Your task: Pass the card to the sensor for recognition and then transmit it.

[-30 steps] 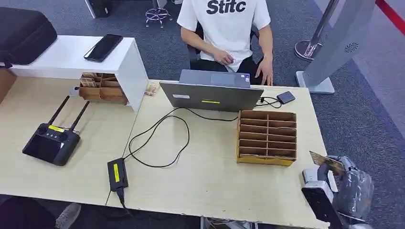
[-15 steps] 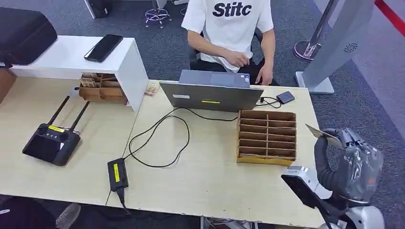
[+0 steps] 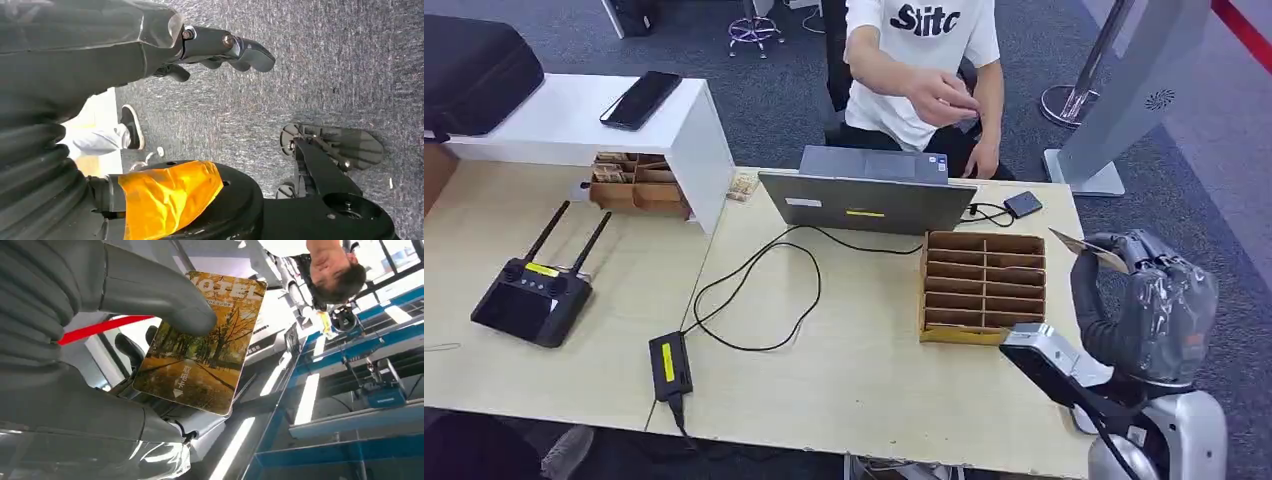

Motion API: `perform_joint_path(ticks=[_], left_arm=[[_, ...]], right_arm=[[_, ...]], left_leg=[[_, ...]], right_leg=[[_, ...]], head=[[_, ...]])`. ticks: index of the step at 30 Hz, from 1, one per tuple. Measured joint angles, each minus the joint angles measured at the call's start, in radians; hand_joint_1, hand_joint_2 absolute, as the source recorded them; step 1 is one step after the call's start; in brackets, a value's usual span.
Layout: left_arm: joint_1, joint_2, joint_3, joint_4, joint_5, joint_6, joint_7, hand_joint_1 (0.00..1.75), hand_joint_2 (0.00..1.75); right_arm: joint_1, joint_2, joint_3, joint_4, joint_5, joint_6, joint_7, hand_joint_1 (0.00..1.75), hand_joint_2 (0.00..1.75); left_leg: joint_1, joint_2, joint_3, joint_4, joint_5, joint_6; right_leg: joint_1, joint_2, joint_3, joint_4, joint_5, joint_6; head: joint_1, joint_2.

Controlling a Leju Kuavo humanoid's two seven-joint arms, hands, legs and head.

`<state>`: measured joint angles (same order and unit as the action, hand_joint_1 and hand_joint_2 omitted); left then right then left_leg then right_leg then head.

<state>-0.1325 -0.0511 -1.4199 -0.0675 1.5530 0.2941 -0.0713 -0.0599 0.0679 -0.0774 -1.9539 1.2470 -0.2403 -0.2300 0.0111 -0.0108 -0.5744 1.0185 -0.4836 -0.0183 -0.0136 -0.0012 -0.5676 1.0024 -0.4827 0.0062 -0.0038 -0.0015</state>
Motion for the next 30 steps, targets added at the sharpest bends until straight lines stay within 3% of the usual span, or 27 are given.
perform_joint_path(ticks=[5, 8, 10, 12, 16, 18, 20, 21, 22, 26, 30], left_arm=[[0.0, 0.0, 0.0, 0.0, 0.0, 0.0, 0.0, 0.0, 1.75], [0.0, 0.0, 0.0, 0.0, 0.0, -0.001, 0.0, 0.0, 1.75], [0.0, 0.002, -0.006, 0.0, -0.008, -0.011, -0.007, 0.0, 1.75], [-0.002, 0.006, -0.011, 0.0, -0.011, -0.02, -0.018, 0.0, 1.75], [-0.012, 0.011, -0.039, 0.0, -0.019, -0.033, -0.027, 0.0, 1.75], [-0.014, 0.014, -0.055, 0.0, -0.024, -0.037, -0.026, 0.0, 1.75], [-0.015, 0.016, -0.067, 0.0, -0.025, -0.039, -0.024, 0.0, 1.75], [-0.016, 0.016, -0.074, 0.0, -0.027, -0.04, -0.018, 0.0, 1.75], [-0.018, 0.016, -0.08, 0.0, -0.03, -0.04, -0.015, 0.0, 1.75], [-0.021, 0.017, -0.097, 0.0, -0.035, -0.039, 0.001, 0.0, 1.75], [-0.021, 0.017, -0.103, 0.0, -0.035, -0.037, 0.003, 0.0, 1.75]], right_arm=[[-0.003, -0.005, 0.003, 0.0, 0.0, 0.0, 0.0, 1.48, 1.75], [-0.008, -0.007, 0.003, 0.002, -0.002, 0.006, 0.004, 1.59, 1.75], [-0.053, -0.017, 0.005, 0.024, -0.021, 0.06, 0.024, 1.61, 1.75], [-0.146, -0.037, 0.006, 0.083, -0.013, 0.112, 0.057, 1.75, 1.75], [-0.42, -0.1, 0.046, 0.327, 0.206, 0.14, 0.176, 1.73, 1.75], [-0.546, -0.114, 0.076, 0.463, 0.275, 0.16, 0.204, 1.62, 1.75], [-0.659, -0.121, 0.104, 0.6, 0.306, 0.182, 0.23, 1.61, 1.75], [-0.71, -0.121, 0.117, 0.674, 0.315, 0.216, 0.255, 1.71, 1.75], [-0.766, -0.119, 0.132, 0.762, 0.317, 0.239, 0.285, 1.71, 1.75], [-0.881, -0.108, 0.176, 0.989, 0.324, 0.223, 0.322, 1.71, 1.75], [-0.92, -0.102, 0.188, 1.092, 0.325, 0.215, 0.323, 1.71, 1.75]], left_leg=[[0.0, 0.0, 0.0, 0.0, 0.0, 0.0], [0.0, 0.0, -0.001, 0.0, 0.0, 0.0], [0.0, 0.002, -0.001, 0.0, 0.0, 0.0], [0.0, 0.004, -0.001, 0.0, 0.0, 0.0], [0.0, 0.004, -0.001, 0.0, 0.004, 0.0], [0.0, 0.005, -0.001, 0.0, 0.005, 0.0], [0.0, 0.005, -0.001, 0.001, 0.005, 0.0], [0.0, 0.004, -0.001, 0.001, 0.005, 0.0], [0.0, 0.004, -0.001, 0.001, 0.006, 0.0], [0.0, 0.001, -0.001, 0.001, 0.006, 0.0], [0.0, 0.0, -0.002, 0.001, 0.006, 0.0]], right_leg=[[0.0, 0.0, 0.0, 0.0, 0.0, 0.0], [0.0, 0.0, 0.0, 0.0, 0.0, 0.0], [0.0, 0.001, 0.0, 0.001, 0.001, 0.0], [0.0, 0.003, 0.0, 0.001, 0.002, 0.0], [0.0, 0.004, 0.0, 0.001, 0.005, 0.002], [0.0, 0.004, -0.001, 0.001, 0.007, 0.001], [0.0, 0.004, -0.001, 0.001, 0.007, 0.001], [0.0, 0.004, -0.001, 0.001, 0.007, 0.001], [0.0, 0.004, -0.001, 0.001, 0.007, 0.001], [0.0, 0.001, -0.001, 0.001, 0.007, 0.001], [0.0, 0.001, -0.002, 0.001, 0.006, 0.001]], head=[[0.0, 0.0], [0.0, 0.0], [0.0, 0.0], [0.0, 0.0], [0.001, 0.0], [0.0, 0.0], [0.0, 0.0], [0.0, 0.0], [0.0, 0.0], [0.0, 0.0], [0.0, 0.0]])
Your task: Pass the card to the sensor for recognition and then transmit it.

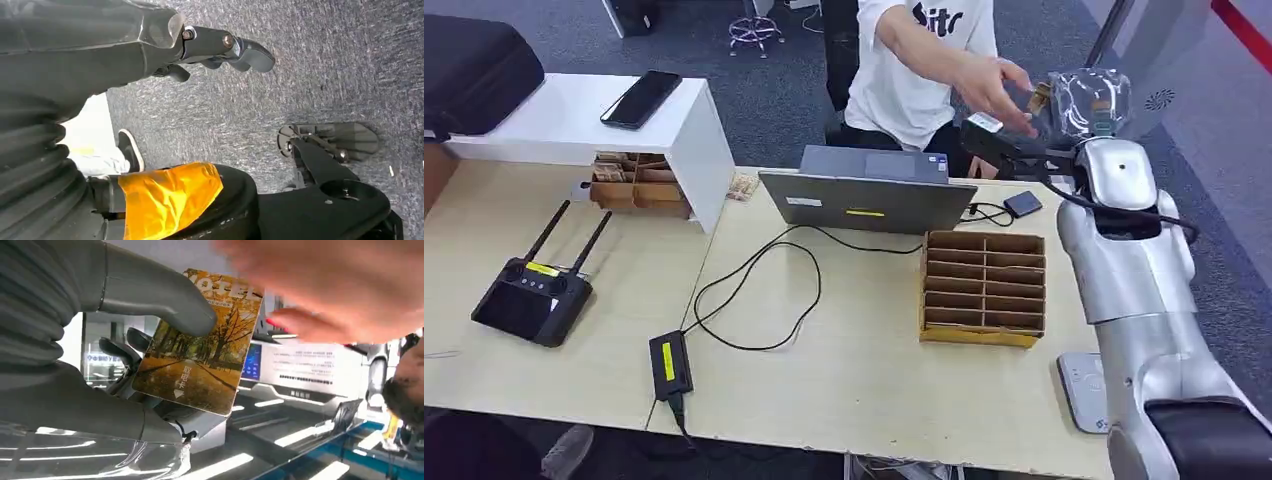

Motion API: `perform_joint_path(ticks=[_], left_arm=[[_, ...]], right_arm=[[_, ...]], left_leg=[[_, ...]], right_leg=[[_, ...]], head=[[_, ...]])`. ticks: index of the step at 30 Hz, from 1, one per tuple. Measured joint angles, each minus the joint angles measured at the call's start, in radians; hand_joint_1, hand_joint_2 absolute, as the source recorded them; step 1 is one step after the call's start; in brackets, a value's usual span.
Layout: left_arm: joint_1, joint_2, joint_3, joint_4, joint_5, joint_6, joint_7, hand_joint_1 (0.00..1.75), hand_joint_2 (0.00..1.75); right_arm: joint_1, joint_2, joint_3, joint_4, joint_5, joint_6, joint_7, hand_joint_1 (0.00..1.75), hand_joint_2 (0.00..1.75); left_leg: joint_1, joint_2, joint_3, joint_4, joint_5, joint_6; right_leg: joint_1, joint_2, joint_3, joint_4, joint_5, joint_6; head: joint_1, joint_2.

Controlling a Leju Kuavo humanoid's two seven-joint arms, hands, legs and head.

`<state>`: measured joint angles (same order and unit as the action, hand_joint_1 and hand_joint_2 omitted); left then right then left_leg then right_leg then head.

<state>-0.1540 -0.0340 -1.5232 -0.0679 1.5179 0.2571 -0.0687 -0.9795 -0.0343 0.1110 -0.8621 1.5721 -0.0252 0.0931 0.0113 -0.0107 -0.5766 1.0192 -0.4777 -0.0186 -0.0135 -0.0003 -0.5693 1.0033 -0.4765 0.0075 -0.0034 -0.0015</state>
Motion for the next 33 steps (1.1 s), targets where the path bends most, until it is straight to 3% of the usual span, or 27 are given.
perform_joint_path(ticks=[8, 19, 20, 21, 22, 33], left_arm=[[0.0, 0.0, -0.004, 0.0, 0.0, 0.0, 0.001, 0.0, 1.75], [0.0, 0.0, -0.004, 0.0, 0.0, 0.0, -0.001, 0.0, 1.75], [0.0, 0.0, -0.004, 0.0, 0.001, -0.002, -0.001, 0.0, 1.75], [0.0, 0.0, -0.004, 0.0, 0.001, -0.002, -0.001, 0.0, 1.75], [0.0, 0.0, -0.004, 0.0, 0.0, -0.002, -0.001, 0.0, 1.75], [0.001, 0.0, -0.004, 0.0, 0.004, 0.006, 0.008, 0.0, 1.75]], right_arm=[[-0.031, 0.005, 0.01, 0.082, 0.0, -0.005, -0.003, 1.75, 1.75], [-0.033, 0.012, 0.011, 0.105, 0.0, -0.003, -0.009, 1.64, 1.75], [-0.032, 0.013, 0.011, 0.105, 0.0, -0.003, -0.015, 1.59, 1.75], [-0.032, 0.014, 0.011, 0.104, 0.0, -0.002, -0.022, 0.58, 1.75], [-0.03, 0.014, 0.011, 0.104, 0.0, -0.002, -0.025, 0.0, 1.75], [0.006, 0.034, 0.002, 0.068, -0.013, -0.005, -0.061, 0.0, 1.75]], left_leg=[[0.0, -0.001, -0.001, 0.0, 0.0, 0.0], [0.0, -0.008, -0.005, 0.001, 0.0, 0.0], [0.0, -0.008, -0.005, 0.001, 0.0, 0.0], [0.0, -0.007, -0.005, 0.001, 0.0, 0.0], [0.0, -0.007, -0.005, 0.001, 0.0, 0.0], [0.0, -0.005, -0.004, 0.001, 0.0, 0.0]], right_leg=[[0.0, -0.001, -0.001, 0.0, 0.0, 0.0], [0.0, -0.008, -0.002, 0.0, -0.002, 0.002], [0.0, -0.008, -0.002, -0.001, -0.002, 0.002], [0.0, -0.008, -0.002, -0.001, -0.002, 0.002], [0.0, -0.007, -0.002, -0.001, -0.002, 0.002], [0.0, -0.005, -0.003, -0.001, -0.002, 0.002]], head=[[0.0, 0.0], [0.0, 0.0], [0.0, 0.0], [0.0, 0.0], [0.0, 0.0], [0.0, 0.0]])
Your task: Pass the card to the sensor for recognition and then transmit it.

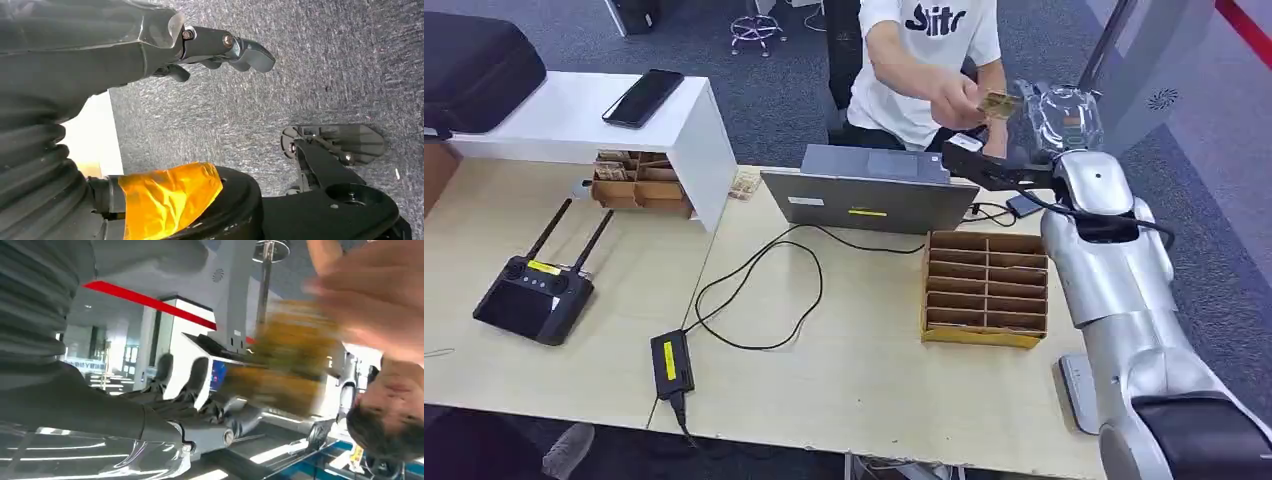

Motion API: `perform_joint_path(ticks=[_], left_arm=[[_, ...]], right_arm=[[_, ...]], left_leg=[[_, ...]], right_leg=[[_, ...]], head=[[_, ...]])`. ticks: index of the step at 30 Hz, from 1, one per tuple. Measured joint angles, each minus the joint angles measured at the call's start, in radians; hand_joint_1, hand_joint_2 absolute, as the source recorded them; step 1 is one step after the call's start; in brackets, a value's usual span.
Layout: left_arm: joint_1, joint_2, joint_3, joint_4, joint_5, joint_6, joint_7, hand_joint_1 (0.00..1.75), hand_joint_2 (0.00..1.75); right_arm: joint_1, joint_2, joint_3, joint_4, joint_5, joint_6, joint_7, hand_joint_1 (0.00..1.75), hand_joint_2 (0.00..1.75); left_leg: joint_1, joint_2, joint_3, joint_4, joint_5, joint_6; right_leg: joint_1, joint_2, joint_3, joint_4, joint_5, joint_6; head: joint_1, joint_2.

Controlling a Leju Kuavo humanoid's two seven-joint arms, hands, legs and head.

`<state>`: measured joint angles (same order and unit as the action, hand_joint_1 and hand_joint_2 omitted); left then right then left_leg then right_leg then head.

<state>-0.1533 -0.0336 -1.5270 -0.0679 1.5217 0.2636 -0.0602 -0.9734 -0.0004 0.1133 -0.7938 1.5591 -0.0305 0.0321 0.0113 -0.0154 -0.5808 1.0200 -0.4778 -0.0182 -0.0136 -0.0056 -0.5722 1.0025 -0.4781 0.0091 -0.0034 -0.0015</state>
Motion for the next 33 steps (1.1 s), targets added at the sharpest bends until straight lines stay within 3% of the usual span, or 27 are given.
perform_joint_path(ticks=[8, 11, 15, 21, 26, 33], left_arm=[[0.0, 0.0, 0.0, 0.0, 0.006, 0.001, 0.0, 0.0, 1.75], [0.0, 0.0, 0.0, 0.0, 0.024, 0.002, 0.0, 0.0, 1.75], [0.001, -0.002, 0.0, 0.0, 0.045, 0.007, -0.007, 0.0, 1.75], [0.009, -0.004, 0.014, 0.0, 0.047, 0.018, -0.018, 0.0, 1.75], [0.014, -0.005, 0.043, 0.0, 0.049, 0.023, -0.019, 0.0, 1.75], [0.014, -0.005, 0.063, 0.0, 0.049, 0.03, -0.019, 0.0, 1.75]], right_arm=[[0.027, 0.01, -0.021, -0.069, -0.036, -0.007, -0.019, 0.0, 1.75], [0.061, 0.026, -0.051, -0.136, -0.133, -0.008, -0.074, 0.0, 1.75], [0.168, 0.039, -0.056, -0.309, -0.219, -0.006, -0.135, 0.0, 1.75], [0.358, 0.018, -0.04, -0.538, -0.303, -0.037, -0.166, 0.0, 1.75], [0.508, -0.024, -0.043, -0.635, -0.348, -0.08, -0.19, 0.0, 1.75], [0.587, -0.05, -0.053, -0.704, -0.353, -0.087, -0.189, 0.0, 1.75]], left_leg=[[0.0, 0.0, 0.0, 0.0, 0.0, 0.0], [0.0, 0.0, 0.0, 0.0, 0.0, 0.0], [0.0, -0.001, 0.0, 0.0, 0.0, 0.0], [0.0, 0.0, 0.0, 0.0, -0.001, 0.0], [0.0, 0.001, -0.001, 0.0, -0.001, 0.001], [0.0, 0.001, 0.0, 0.0, -0.001, 0.001]], right_leg=[[0.0, 0.0, 0.0, 0.0, 0.0, 0.0], [0.0, 0.0, 0.0, 0.0, 0.0, 0.0], [0.0, -0.001, 0.0, 0.0, 0.0, 0.0], [0.0, 0.0, -0.001, 0.0, -0.001, 0.0], [0.0, 0.0, 0.0, -0.001, 0.0, 0.0], [0.0, 0.001, -0.001, -0.001, 0.0, 0.0]], head=[[0.0, 0.0], [0.0, 0.0], [0.0, 0.0], [0.0, 0.0], [0.0, 0.0], [0.0, 0.0]])
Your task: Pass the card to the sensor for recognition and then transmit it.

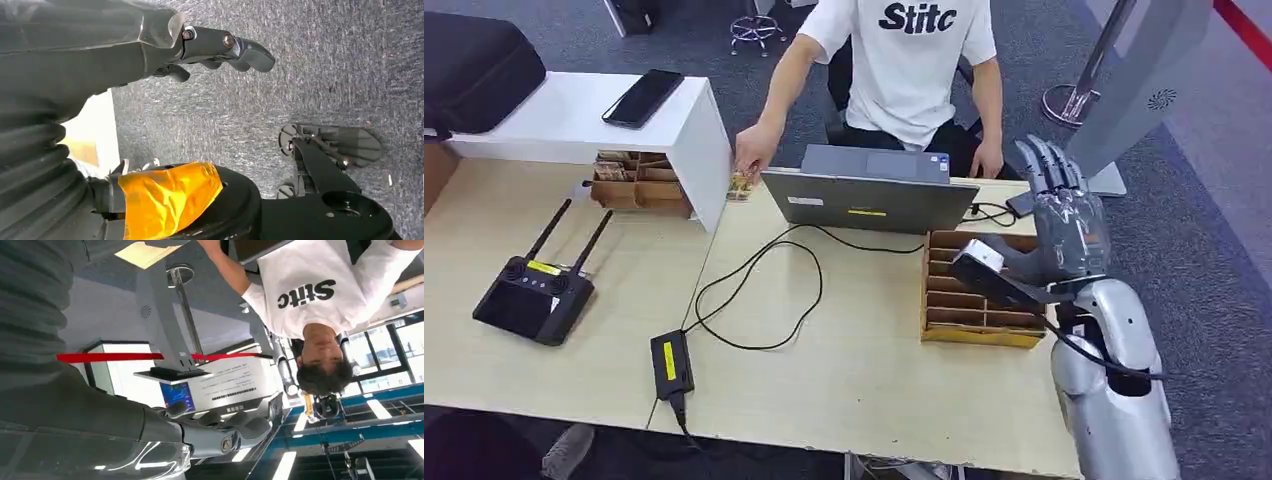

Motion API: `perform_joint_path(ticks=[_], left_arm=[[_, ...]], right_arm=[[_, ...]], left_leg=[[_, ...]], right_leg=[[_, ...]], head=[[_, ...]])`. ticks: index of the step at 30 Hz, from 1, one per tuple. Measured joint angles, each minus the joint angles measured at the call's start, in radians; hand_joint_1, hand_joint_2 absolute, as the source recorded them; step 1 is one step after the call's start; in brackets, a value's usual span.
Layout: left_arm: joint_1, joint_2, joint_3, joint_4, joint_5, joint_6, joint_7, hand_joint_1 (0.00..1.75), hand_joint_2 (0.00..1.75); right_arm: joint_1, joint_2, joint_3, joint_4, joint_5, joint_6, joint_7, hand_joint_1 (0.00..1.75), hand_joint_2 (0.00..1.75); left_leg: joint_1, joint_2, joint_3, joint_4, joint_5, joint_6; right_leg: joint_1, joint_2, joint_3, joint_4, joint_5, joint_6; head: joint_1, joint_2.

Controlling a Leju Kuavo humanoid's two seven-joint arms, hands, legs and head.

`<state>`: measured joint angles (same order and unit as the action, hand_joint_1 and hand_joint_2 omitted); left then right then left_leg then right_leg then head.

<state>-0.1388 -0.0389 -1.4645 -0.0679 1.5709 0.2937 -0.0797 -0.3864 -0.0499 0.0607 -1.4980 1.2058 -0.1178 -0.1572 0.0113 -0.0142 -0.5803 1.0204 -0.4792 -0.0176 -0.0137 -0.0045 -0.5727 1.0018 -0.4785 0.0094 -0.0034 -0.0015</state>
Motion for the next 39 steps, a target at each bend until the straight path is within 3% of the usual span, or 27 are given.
perform_joint_path(ticks=[5, 16, 39], left_arm=[[0.004, -0.001, 0.03, 0.0, 0.0, 0.007, -0.008, 0.0, 1.75], [0.008, -0.008, 0.073, 0.0, 0.0, 0.017, -0.008, 0.0, 1.75], [0.009, -0.01, 0.081, 0.0, 0.0, 0.017, -0.007, 0.0, 1.75]], right_arm=[[0.129, -0.008, -0.049, -0.08, -0.017, -0.051, -0.027, 0.0, 1.75], [0.347, 0.008, -0.146, -0.181, -0.066, -0.063, -0.074, 0.0, 1.75], [0.424, 0.071, -0.201, -0.173, -0.113, -0.044, -0.097, 0.0, 1.75]], left_leg=[[0.0, 0.0, -0.001, 0.0, -0.001, 0.0], [0.0, 0.0, -0.001, 0.0, -0.002, 0.0], [0.0, 0.001, -0.001, 0.0, -0.002, 0.0]], right_leg=[[0.0, 0.0, 0.0, 0.0, 0.0, 0.0], [0.0, 0.0, 0.0, 0.0, -0.001, 0.0], [0.0, 0.001, 0.0, 0.0, -0.001, 0.0]], head=[[0.0, 0.0], [0.0, 0.0], [0.0, 0.0]])
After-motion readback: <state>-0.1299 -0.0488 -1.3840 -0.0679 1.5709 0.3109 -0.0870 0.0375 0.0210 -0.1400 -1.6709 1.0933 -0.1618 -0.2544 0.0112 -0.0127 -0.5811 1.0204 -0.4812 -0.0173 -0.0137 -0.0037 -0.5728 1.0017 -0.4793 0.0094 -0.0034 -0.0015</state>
